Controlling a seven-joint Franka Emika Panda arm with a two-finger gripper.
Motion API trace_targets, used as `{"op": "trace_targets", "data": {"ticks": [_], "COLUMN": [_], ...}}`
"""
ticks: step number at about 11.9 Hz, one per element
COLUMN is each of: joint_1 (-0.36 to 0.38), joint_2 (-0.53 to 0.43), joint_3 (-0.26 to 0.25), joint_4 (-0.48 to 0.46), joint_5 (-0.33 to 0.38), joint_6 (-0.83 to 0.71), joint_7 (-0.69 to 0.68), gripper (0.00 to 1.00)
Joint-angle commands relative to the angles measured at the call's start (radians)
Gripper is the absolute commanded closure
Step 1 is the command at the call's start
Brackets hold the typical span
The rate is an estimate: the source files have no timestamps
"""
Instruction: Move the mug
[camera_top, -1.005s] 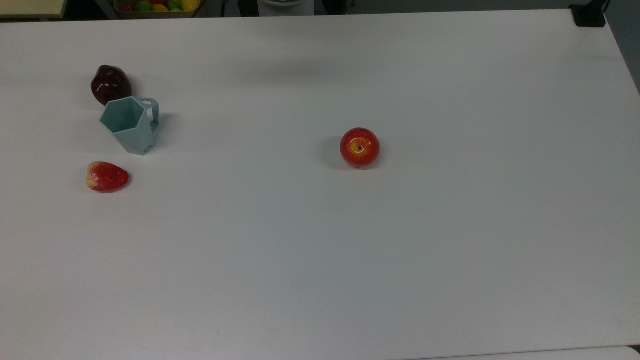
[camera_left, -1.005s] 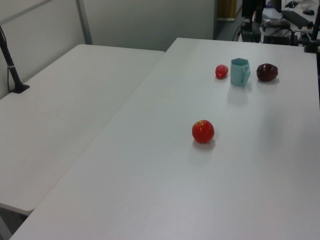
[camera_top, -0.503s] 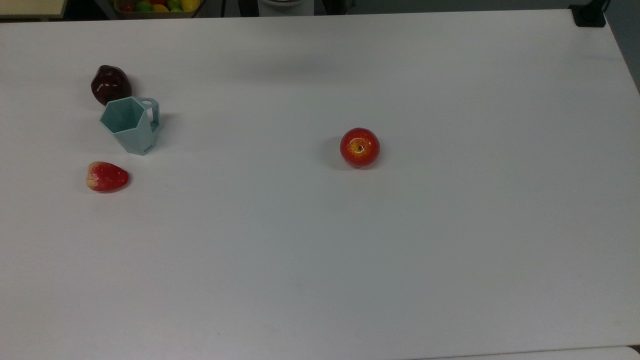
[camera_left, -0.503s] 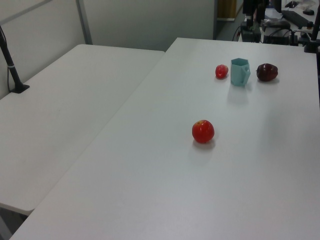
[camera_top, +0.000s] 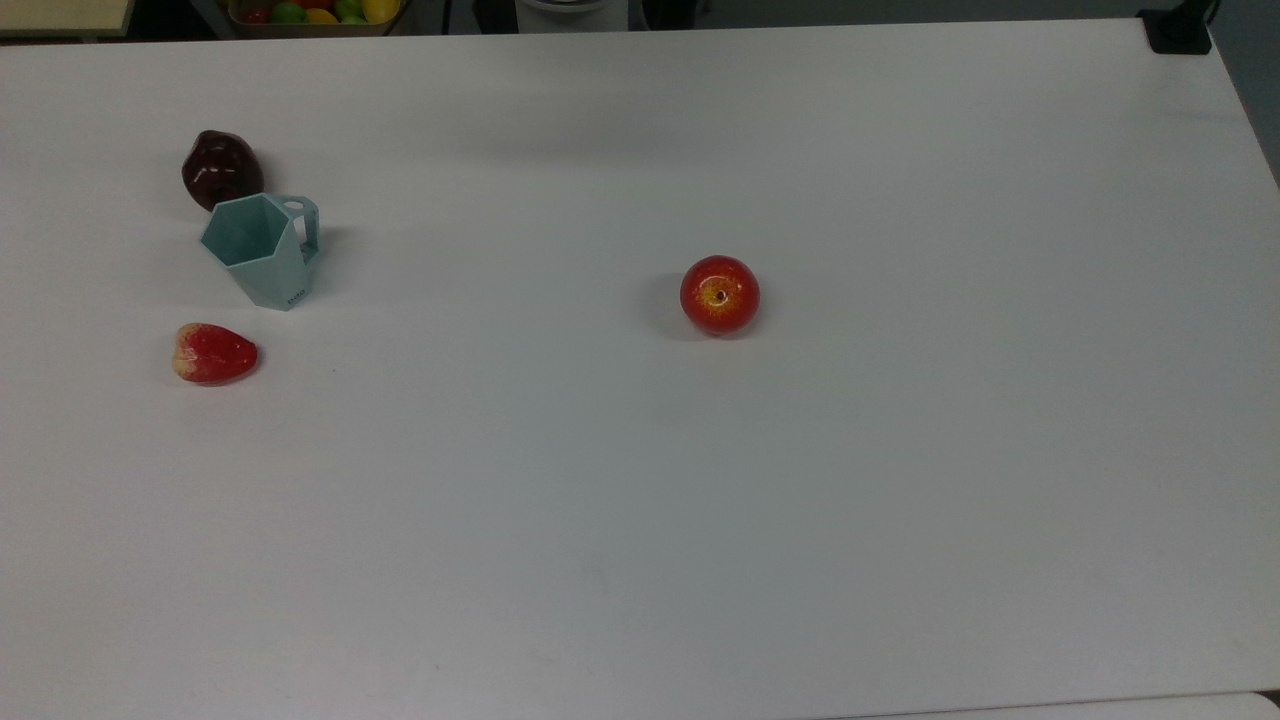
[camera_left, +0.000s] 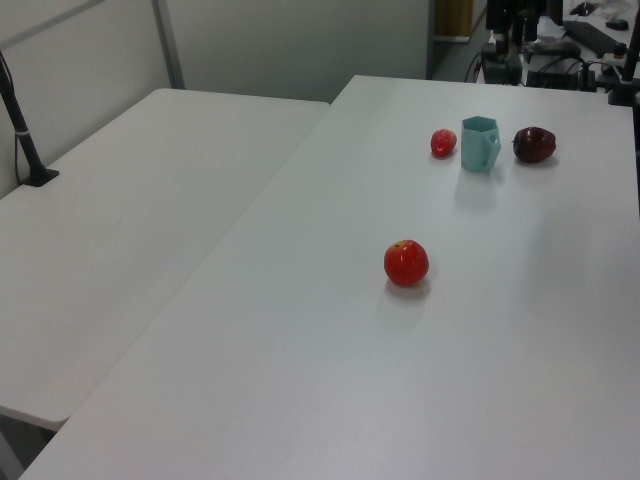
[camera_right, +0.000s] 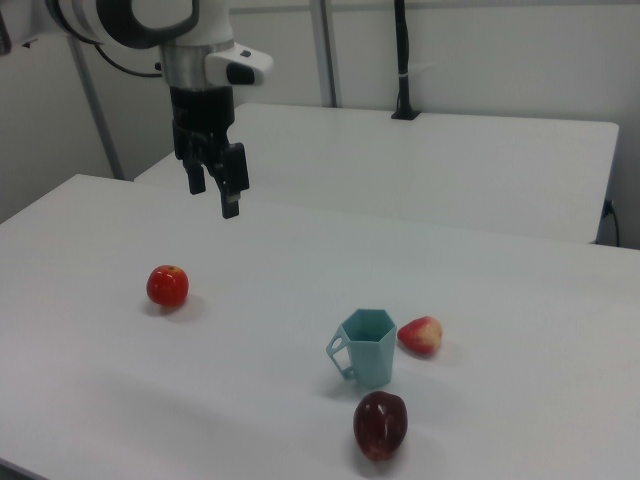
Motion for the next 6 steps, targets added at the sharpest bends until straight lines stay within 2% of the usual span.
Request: {"op": "trace_targets", "data": {"ticks": [1, 3, 4, 6], "joint_1": [-0.033, -0.122, -0.145, -0.180], "joint_2": [0.054, 0.050, 0.052, 0.050], "joint_3": [-0.004, -0.004, -0.004, -0.005], "joint_4": [-0.030, -0.110, -0.119, -0.197], "joint_5": [0.070, 0.137, 0.133, 0.118], "joint_6": [0.059, 0.124, 0.141, 0.241], "joint_7": [0.136, 0.188, 0.176, 0.095], "gripper": [0.00, 0.00, 0.00, 0.00]}}
